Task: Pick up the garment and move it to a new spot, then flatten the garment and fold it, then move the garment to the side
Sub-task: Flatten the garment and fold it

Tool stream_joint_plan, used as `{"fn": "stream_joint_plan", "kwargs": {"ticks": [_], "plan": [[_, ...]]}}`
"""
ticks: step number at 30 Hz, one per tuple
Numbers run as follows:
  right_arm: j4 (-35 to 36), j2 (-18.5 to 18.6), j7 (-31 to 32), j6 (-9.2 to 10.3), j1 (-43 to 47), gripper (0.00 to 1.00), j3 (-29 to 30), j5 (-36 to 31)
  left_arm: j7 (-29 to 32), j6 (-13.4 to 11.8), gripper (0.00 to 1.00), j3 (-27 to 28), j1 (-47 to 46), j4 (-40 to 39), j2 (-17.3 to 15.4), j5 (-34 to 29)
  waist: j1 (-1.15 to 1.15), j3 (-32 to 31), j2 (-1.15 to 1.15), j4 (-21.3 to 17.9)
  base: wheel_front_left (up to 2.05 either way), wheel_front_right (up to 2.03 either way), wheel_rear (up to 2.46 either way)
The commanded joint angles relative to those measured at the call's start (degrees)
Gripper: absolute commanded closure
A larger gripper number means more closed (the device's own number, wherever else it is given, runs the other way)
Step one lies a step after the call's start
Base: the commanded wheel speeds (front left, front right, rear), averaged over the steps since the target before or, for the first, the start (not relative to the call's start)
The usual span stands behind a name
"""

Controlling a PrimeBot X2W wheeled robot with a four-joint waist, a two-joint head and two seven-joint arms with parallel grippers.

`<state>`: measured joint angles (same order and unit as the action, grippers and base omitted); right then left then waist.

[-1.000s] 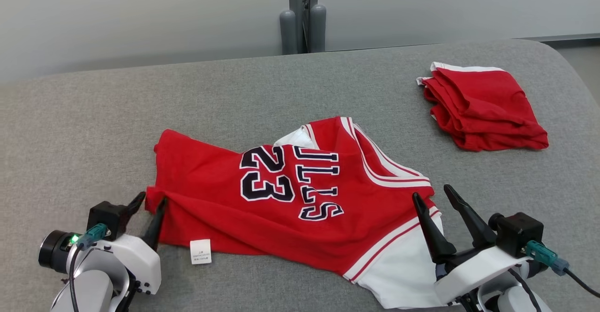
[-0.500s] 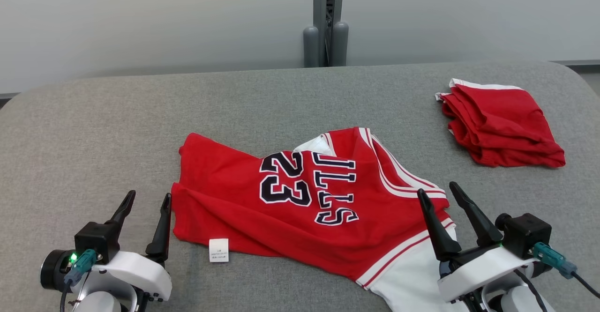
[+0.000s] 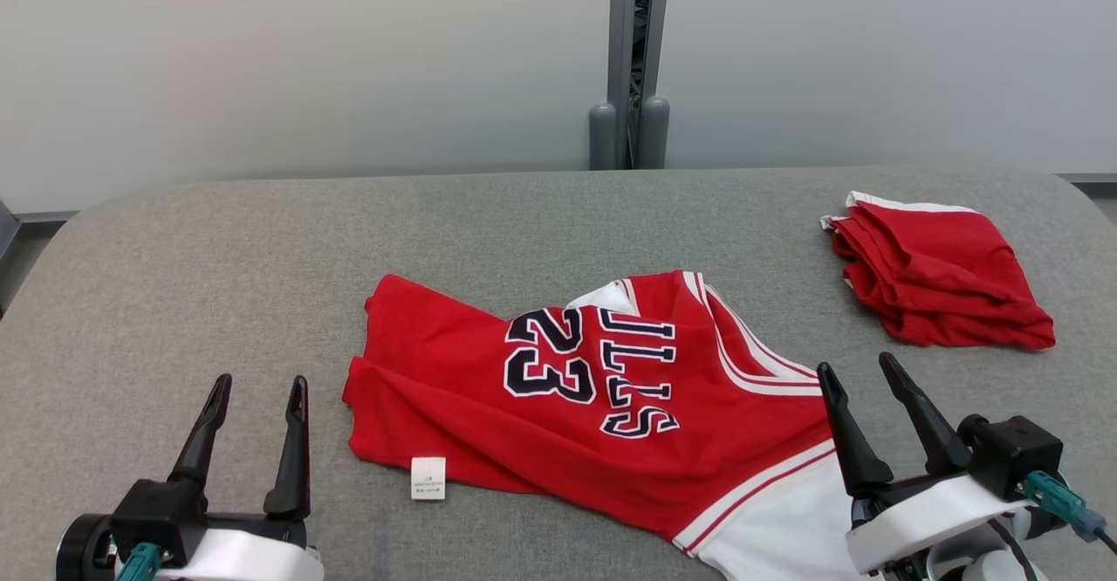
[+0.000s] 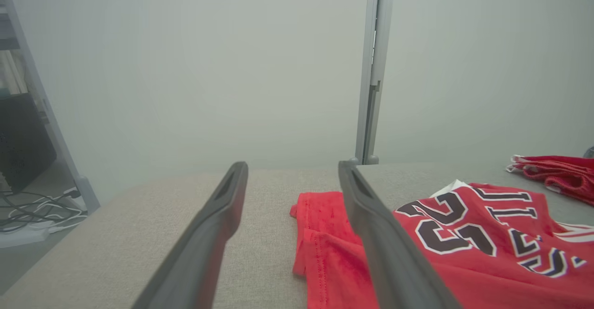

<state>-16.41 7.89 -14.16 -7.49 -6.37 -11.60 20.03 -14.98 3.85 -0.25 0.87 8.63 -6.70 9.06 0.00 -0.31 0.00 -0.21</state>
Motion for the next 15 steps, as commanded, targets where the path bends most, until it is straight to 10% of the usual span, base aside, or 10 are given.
{"fn": "stream_joint_plan", "kwargs": {"ticks": [1, 15], "plan": [[0.13, 0.1, -0.44, 0.0, 0.77, 0.0, 0.46, -0.53, -0.16, 0.13, 0.0, 0.55, 0.91, -0.71, 0.08, -0.42, 0.0, -0.39, 0.0, -0.29, 0.0, 0.0, 0.0], [2.51, -1.49, 1.15, 0.0, 4.69, 0.0, 6.74, -3.98, -0.16, 1.28, 0.0, 1.25, 6.64, -2.52, 0.01, -2.42, 0.0, -2.06, 0.0, -1.52, 0.0, 0.0, 0.0]]}}
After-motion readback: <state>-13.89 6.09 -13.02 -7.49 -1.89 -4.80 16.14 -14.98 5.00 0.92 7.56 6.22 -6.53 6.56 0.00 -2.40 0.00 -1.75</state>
